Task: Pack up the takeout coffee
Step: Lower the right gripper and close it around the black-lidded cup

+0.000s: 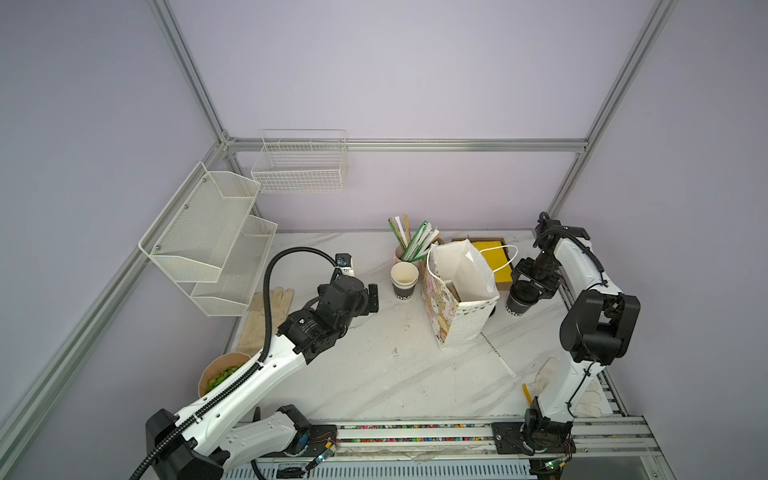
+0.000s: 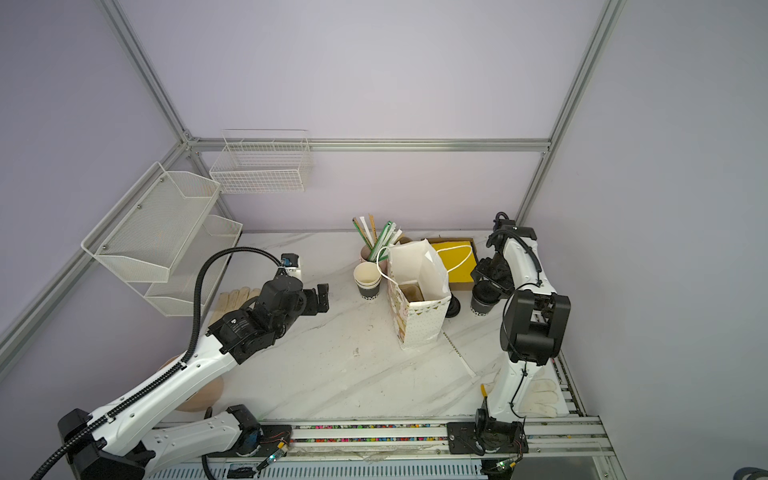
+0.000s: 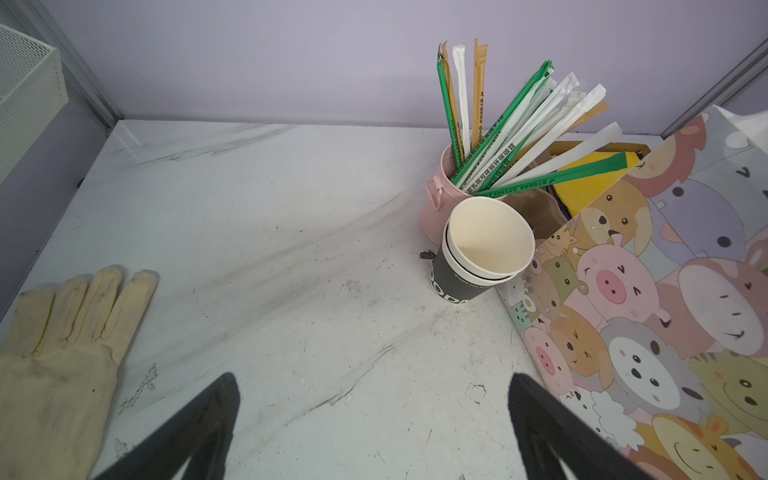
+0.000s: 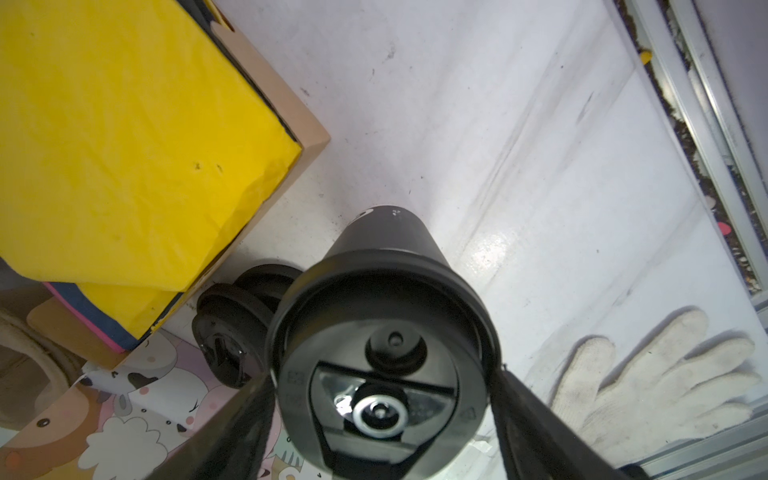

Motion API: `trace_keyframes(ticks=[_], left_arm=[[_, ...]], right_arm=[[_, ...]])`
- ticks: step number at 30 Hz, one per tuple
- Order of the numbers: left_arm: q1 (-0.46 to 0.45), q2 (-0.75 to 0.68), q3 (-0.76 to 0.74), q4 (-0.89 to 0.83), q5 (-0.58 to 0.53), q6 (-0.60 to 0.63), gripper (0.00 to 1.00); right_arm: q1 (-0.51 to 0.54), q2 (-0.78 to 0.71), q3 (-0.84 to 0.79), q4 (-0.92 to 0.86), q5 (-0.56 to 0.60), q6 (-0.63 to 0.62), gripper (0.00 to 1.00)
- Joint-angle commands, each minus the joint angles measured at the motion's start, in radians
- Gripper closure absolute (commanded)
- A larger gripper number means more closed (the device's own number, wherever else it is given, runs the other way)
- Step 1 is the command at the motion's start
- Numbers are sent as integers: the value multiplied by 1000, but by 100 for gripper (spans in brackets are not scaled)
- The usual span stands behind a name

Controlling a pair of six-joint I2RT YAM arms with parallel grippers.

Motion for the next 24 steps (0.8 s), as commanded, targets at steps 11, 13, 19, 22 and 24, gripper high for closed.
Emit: trace_keyframes(ticks=[11, 13, 19, 22, 24], left_arm=[[17, 15, 59, -5, 25, -14, 0], [18, 17, 60, -8, 28, -13, 0], [23, 16, 60, -8, 29, -15, 0], [24, 17, 61, -10, 31, -15, 0], [24, 16, 61, -11, 31, -15, 0]], right_arm=[[-6, -5, -58, 15, -4, -16, 20], [-7, -9, -69, 18, -4, -15, 20], [-6, -53, -108, 24, -3, -14, 21], [0, -116, -169, 36, -21, -17, 23], [20, -171, -221, 49, -20, -18, 23]])
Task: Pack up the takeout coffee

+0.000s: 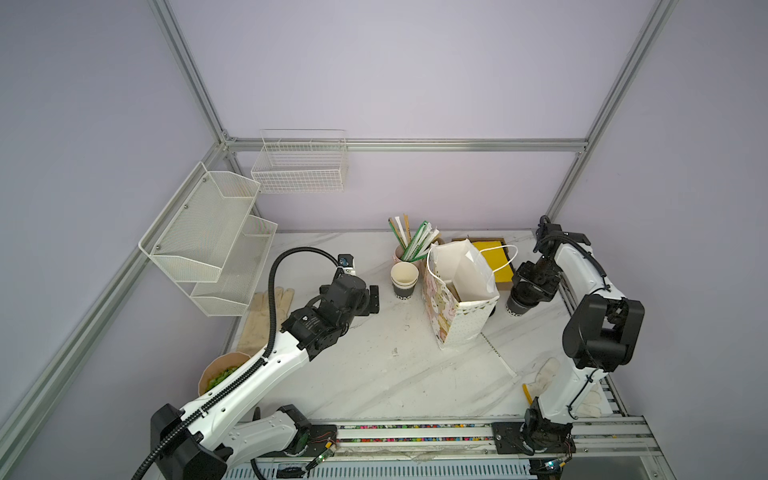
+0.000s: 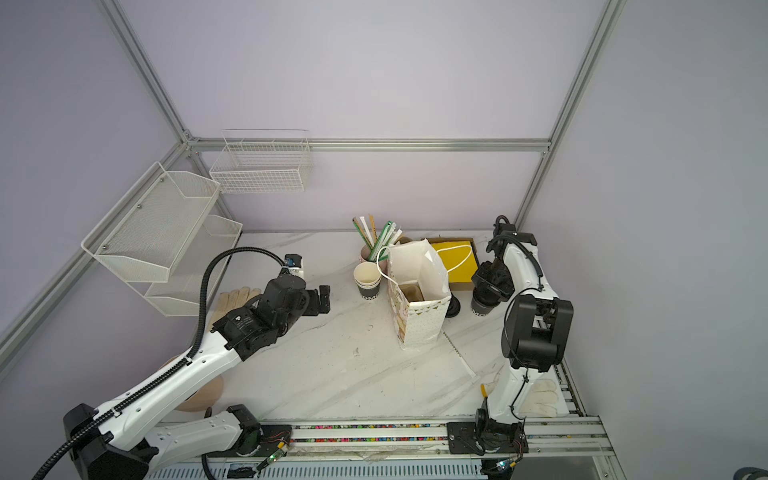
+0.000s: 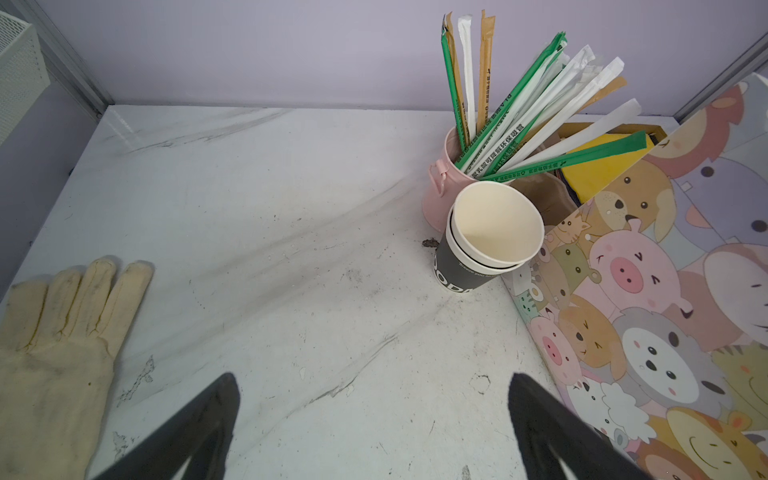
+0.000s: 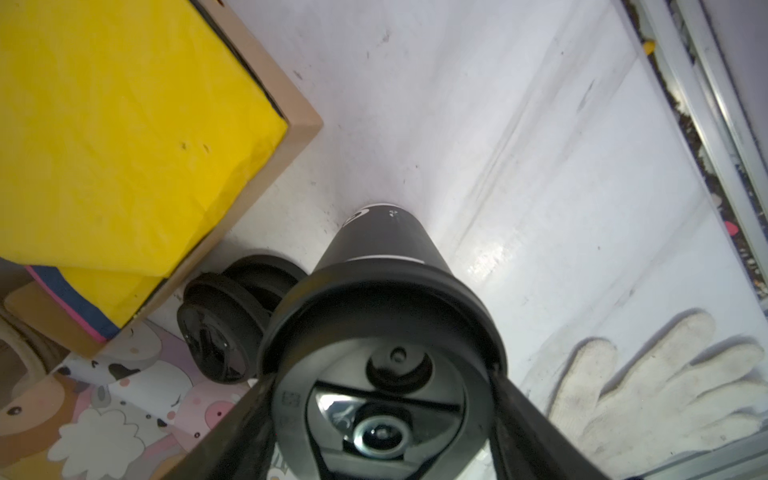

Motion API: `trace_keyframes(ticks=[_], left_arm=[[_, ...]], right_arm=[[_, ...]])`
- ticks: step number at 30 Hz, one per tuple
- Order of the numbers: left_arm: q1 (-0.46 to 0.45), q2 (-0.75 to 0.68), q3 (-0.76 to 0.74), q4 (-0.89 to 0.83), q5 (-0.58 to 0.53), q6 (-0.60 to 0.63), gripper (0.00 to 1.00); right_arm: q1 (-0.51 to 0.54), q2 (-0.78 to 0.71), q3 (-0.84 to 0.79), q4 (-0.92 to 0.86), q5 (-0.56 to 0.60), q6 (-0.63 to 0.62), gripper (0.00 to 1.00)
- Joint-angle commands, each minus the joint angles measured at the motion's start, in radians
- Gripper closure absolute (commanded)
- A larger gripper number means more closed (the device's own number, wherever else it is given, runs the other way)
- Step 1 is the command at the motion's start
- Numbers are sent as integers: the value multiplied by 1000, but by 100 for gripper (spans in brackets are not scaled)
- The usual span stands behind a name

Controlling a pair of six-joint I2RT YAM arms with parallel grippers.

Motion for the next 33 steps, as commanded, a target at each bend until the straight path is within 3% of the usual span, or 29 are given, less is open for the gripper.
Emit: trace_keyframes(ticks=[1, 13, 28, 33], left_arm=[[10, -6, 60, 1, 8, -17, 0], [13, -2, 62, -4, 20, -24, 0], [14, -6, 59, -3, 19, -36, 0], [13, -4, 60, -3, 27, -36, 0]], right_arm=[[26, -91, -87, -18, 0, -6, 23], [165, -268, -248, -42, 20, 15, 22], [232, -253, -254, -21, 80, -7, 20], [245, -257, -275, -9, 80, -10, 13]])
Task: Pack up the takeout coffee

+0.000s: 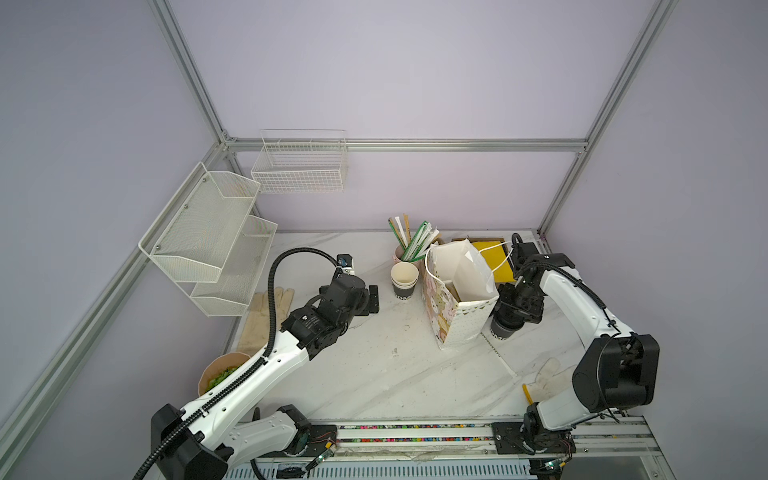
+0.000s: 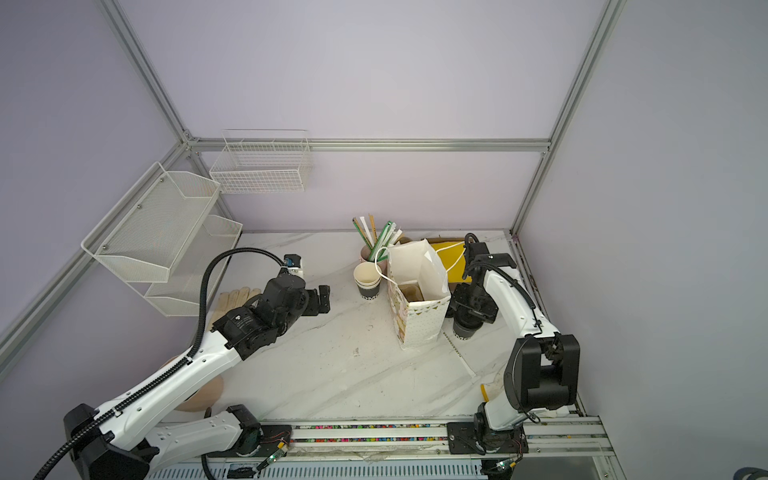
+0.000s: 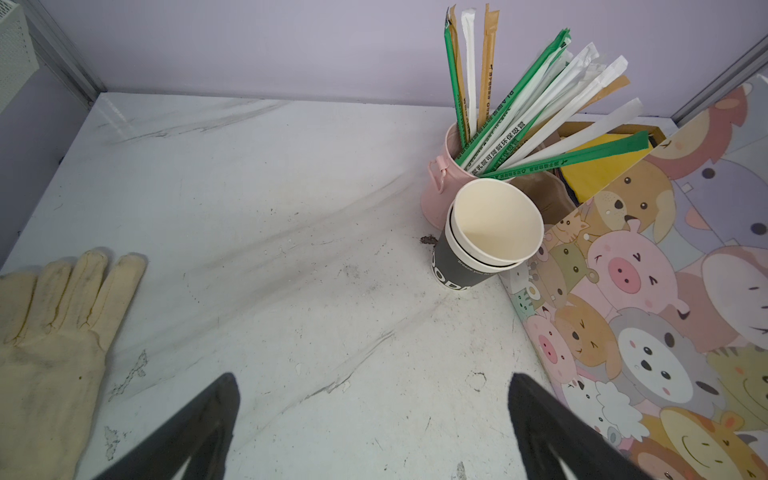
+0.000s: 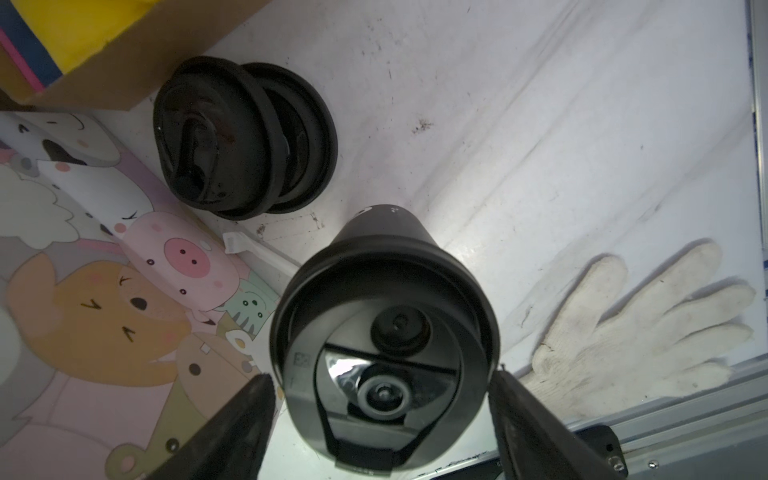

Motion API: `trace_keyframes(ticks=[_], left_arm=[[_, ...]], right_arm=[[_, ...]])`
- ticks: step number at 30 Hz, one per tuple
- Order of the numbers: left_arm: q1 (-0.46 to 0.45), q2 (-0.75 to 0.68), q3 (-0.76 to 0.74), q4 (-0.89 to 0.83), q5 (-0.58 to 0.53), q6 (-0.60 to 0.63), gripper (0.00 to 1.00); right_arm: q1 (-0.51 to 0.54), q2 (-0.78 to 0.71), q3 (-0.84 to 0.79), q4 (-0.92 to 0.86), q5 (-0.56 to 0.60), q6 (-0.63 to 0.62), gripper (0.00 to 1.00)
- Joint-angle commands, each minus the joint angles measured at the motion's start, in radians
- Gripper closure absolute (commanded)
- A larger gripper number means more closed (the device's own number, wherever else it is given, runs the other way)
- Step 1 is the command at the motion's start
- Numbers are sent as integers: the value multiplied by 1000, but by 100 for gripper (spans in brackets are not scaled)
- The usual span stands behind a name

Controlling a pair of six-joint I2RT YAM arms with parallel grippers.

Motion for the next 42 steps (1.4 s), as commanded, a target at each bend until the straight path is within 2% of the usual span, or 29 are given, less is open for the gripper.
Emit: trace_keyframes(ticks=[1, 5, 11, 15, 18, 20, 22, 36, 42], left_arm=[[4, -7, 60, 2, 5, -18, 0], [4, -5, 60, 2, 5, -18, 0], [5, -1, 60, 2, 0, -19, 0], [5, 7, 60, 2, 0, -19, 0], [4, 9, 60, 1, -1, -19, 0], [5, 9, 60, 0, -3, -18, 0], [5, 9, 60, 0, -5, -19, 0], [6, 16, 60, -1, -10, -22, 0], [5, 23, 60, -3, -8, -22, 0]], right_arm=[[11, -3, -17, -5, 23, -10, 13], [11, -25, -14, -12, 11, -10, 3], [11, -77, -19, -18, 47, 5, 3], [11, -93, -54, 5, -8, -32, 10], [11, -93, -66, 6, -8, -35, 10], [11, -89, -66, 10, 11, -37, 5], [11, -79, -65, 18, 1, -48, 5], [11, -23, -30, 30, 24, -59, 22], [11, -25, -20, 32, 28, -61, 21]])
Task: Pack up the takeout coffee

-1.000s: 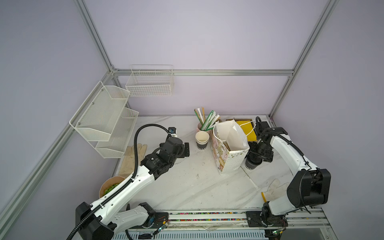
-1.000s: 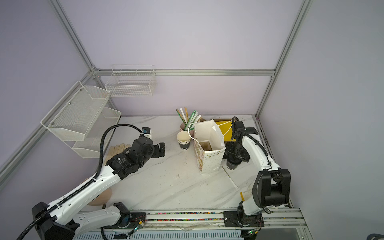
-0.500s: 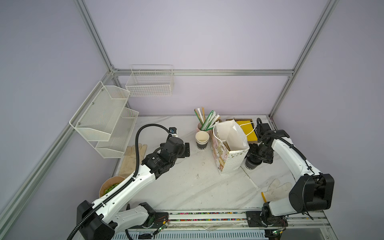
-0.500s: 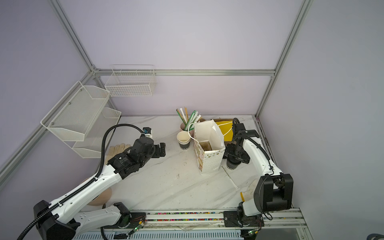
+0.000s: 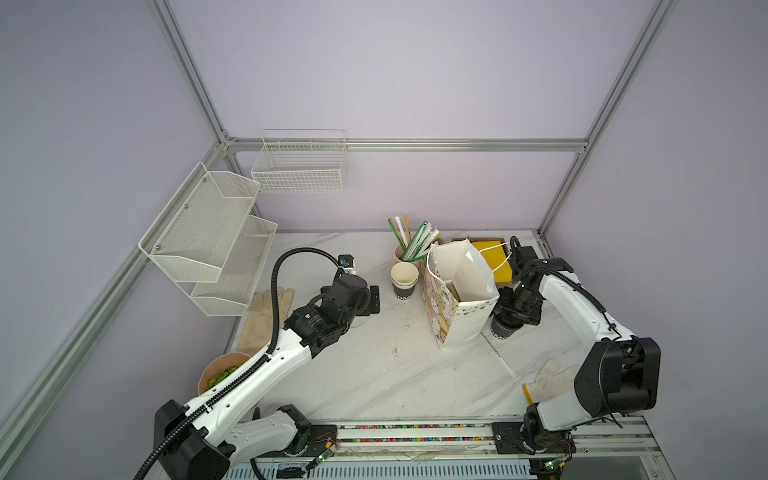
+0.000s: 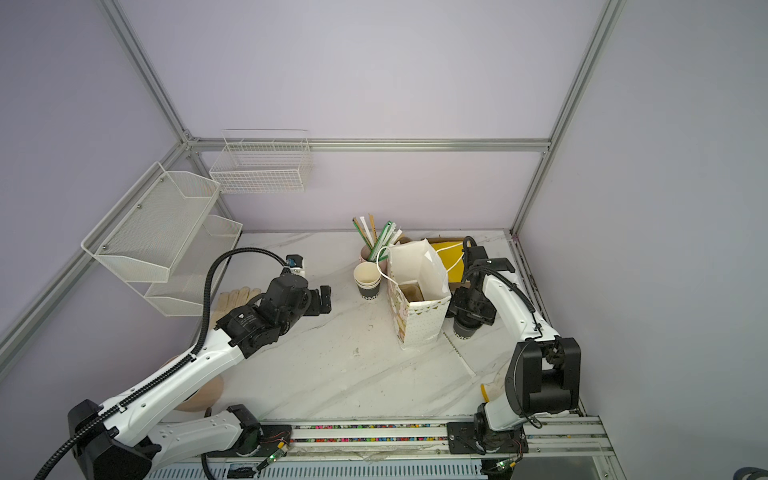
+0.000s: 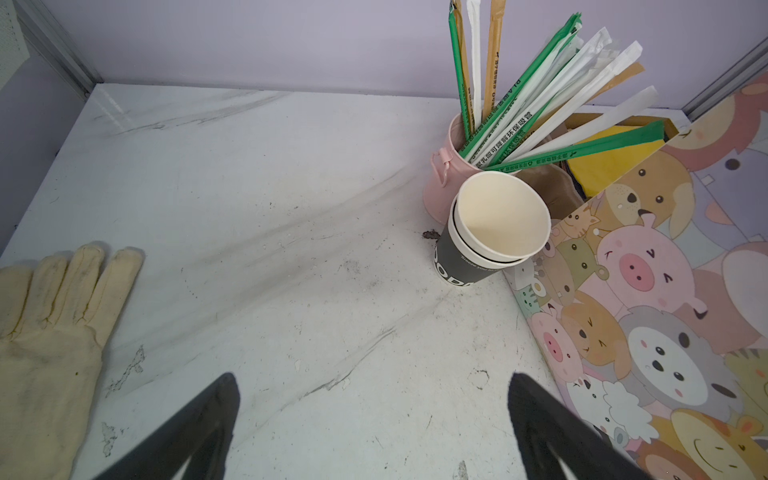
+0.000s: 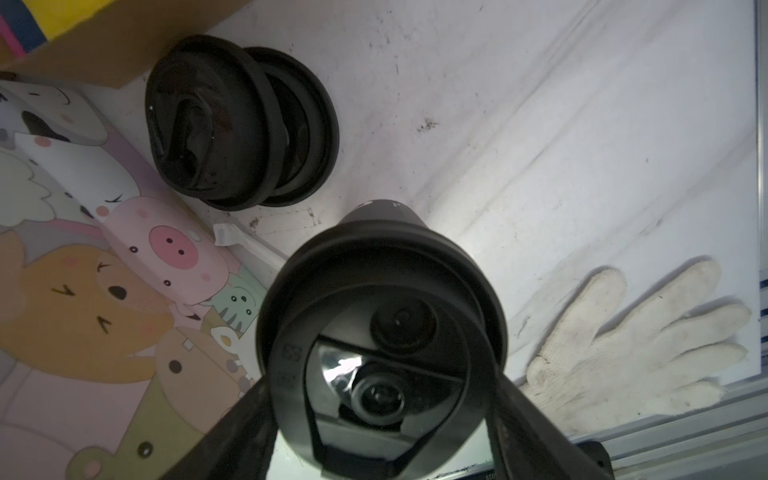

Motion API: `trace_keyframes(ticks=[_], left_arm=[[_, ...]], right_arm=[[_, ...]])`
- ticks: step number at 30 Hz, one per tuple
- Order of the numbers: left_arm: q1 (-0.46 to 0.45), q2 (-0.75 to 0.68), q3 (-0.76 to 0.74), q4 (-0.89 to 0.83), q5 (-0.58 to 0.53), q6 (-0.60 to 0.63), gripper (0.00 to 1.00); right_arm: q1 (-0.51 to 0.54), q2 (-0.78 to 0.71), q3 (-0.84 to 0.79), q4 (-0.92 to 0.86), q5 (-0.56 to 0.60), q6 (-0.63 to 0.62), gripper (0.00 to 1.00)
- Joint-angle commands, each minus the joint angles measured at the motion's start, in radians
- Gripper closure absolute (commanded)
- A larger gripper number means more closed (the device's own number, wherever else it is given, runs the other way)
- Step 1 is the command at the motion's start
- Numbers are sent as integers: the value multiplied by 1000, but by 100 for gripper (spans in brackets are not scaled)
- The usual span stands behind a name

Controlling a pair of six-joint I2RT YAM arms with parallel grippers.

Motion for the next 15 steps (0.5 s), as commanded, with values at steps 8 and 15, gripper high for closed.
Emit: trace_keyframes(ticks=[8, 15], left_arm=[[5, 6, 61, -3, -9, -14, 0], [5, 14, 66, -12, -9, -13, 0]], right_arm=[[3, -15, 27, -4, 18, -8, 18], [3, 1, 32, -4, 16, -4, 18]])
